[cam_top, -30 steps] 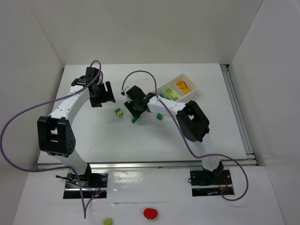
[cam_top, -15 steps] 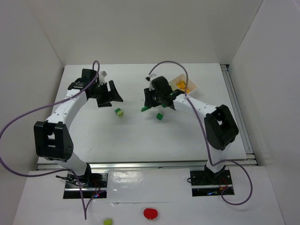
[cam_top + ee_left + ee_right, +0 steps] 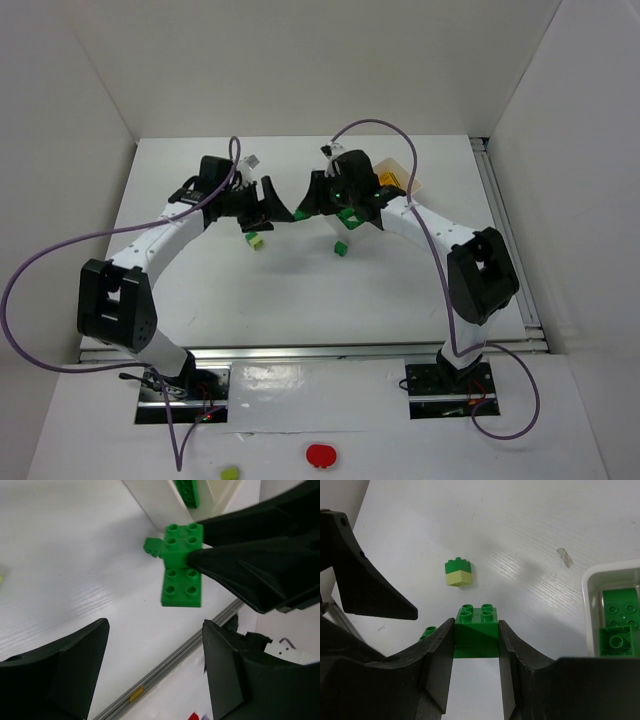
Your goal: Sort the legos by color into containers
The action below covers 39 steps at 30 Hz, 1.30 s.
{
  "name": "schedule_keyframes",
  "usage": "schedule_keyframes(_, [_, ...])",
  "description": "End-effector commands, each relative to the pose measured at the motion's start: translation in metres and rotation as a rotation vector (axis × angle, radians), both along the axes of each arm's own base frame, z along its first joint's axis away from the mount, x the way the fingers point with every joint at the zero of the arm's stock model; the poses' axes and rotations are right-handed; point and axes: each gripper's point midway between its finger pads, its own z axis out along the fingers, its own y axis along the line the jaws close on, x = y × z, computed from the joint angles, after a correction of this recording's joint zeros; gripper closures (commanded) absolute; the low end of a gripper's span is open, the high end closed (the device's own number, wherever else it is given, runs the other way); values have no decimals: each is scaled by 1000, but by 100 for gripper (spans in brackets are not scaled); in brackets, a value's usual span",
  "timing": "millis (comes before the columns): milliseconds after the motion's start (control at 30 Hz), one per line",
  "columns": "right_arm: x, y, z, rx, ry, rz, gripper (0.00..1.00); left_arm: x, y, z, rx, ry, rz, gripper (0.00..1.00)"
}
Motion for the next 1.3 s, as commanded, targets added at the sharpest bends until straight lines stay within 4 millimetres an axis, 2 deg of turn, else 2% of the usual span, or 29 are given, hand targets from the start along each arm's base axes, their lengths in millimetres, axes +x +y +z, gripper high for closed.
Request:
schedule_keyframes(0, [6, 6, 32, 54, -55, -16, 77, 19, 9, 20, -64, -13, 165, 16])
schedule_keyframes(33, [8, 2, 33, 42, -61, -42, 77, 19, 8, 21, -80, 10, 184, 18])
schedule_keyframes(100, [8, 2, 39, 40, -77, -55, 77, 13, 2, 11, -143, 134, 229, 19])
schedule_keyframes(267, [10, -5, 43, 29, -96, -93, 77, 16, -8, 34, -306, 101, 258, 18])
schedule_keyframes(300, [9, -6, 41, 23, -87, -93, 77, 20, -12, 52, -293, 24, 216, 20])
schedule_keyframes(367, [8, -2, 37, 15, -59, -74, 77, 29, -21, 42, -185, -9, 164, 24])
schedule_keyframes(400, [7, 1, 29, 8, -34, -57, 77, 27, -21, 34, -91, -68, 86, 25])
schedule_keyframes(433, [7, 3, 31, 1, -25, -39, 77, 34, -22, 41, -45, -122, 62, 27])
schedule_keyframes(500, [3, 8, 24, 5, 2, -7, 77, 35, -22, 26, 81, -224, -15, 28])
schedule_keyframes(533, [2, 10, 28, 8, -3, 10, 77, 34, -21, 20, 120, -249, -36, 28])
schedule_keyframes(567, [0, 14, 34, 24, -5, 32, 77, 32, -22, 18, 162, -325, -102, 24])
schedule_keyframes(600, [-3, 15, 28, 21, 17, 47, 77, 31, -20, 17, 185, -355, -129, 20])
schedule_keyframes(633, [-4, 17, 32, 28, 7, 67, 77, 29, -24, 13, 207, -382, -159, 17])
schedule_keyframes(667, [-4, 15, 26, 24, 28, 69, 76, 28, -22, 8, 227, -396, -182, 17])
schedule_keyframes(733, [-6, 16, 30, 28, 27, 91, 76, 26, -24, 3, 290, -443, -226, 16])
schedule_keyframes(900, [-11, 18, 29, 30, 36, 121, 76, 32, -16, 10, 409, -542, -229, 18])
schedule_keyframes(967, [-11, 15, 31, 48, 47, 138, 76, 29, -17, 17, 429, -577, -250, 19])
schedule_keyframes(1033, [-11, 12, 32, 66, 62, 142, 76, 26, -9, 13, 463, -586, -249, 19])
schedule_keyframes(1267, [-9, 0, 22, 95, 136, 189, 74, 12, 0, 33, 443, -645, -223, 20])
